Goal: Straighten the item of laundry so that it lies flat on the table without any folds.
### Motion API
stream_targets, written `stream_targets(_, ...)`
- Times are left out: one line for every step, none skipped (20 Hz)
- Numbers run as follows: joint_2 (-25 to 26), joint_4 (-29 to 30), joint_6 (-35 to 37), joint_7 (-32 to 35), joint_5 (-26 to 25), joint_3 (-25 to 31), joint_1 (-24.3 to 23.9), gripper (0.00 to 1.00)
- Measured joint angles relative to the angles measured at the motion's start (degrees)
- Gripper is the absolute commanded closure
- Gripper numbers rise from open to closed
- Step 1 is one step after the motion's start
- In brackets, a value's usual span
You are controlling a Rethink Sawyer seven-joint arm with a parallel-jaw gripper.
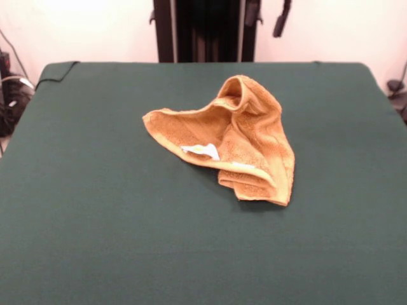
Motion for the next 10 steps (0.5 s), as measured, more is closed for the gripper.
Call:
stream_targets(0.5, 0.0, 0.0, 0.2, 0.3, -0.2, -0.3, 0.0)
stream_targets(0.8, 0.0, 0.0, 0.3, 0.4, -0.3, -0.6, 0.0)
stream_targets(1.3, -0.1, 0.0, 0.4, 0.6, -0.4, -1.0, 0.0)
stream_targets(1.6, -0.2, 0.0, 0.4, 0.7, -0.4, -1.3, 0.0)
stream_targets(2.2, -0.5, 0.0, 0.4, 0.9, -0.4, -1.9, 0.0)
stream_targets(2.8, -0.7, 0.0, 0.4, 1.2, -0.4, -2.5, 0.0)
stream_targets(3.0, -0.9, 0.0, 0.4, 1.3, -0.4, -2.7, 0.0)
stream_targets(3.3, -1.1, 0.0, 0.4, 1.5, -0.4, -3.0, 0.0)
stream_targets(3.9, -1.8, 0.0, 0.4, 1.8, -0.3, -3.6, 0.0)
stream_targets(4.2, -2.1, 0.0, 0.4, 2.0, -0.4, -3.8, 0.0)
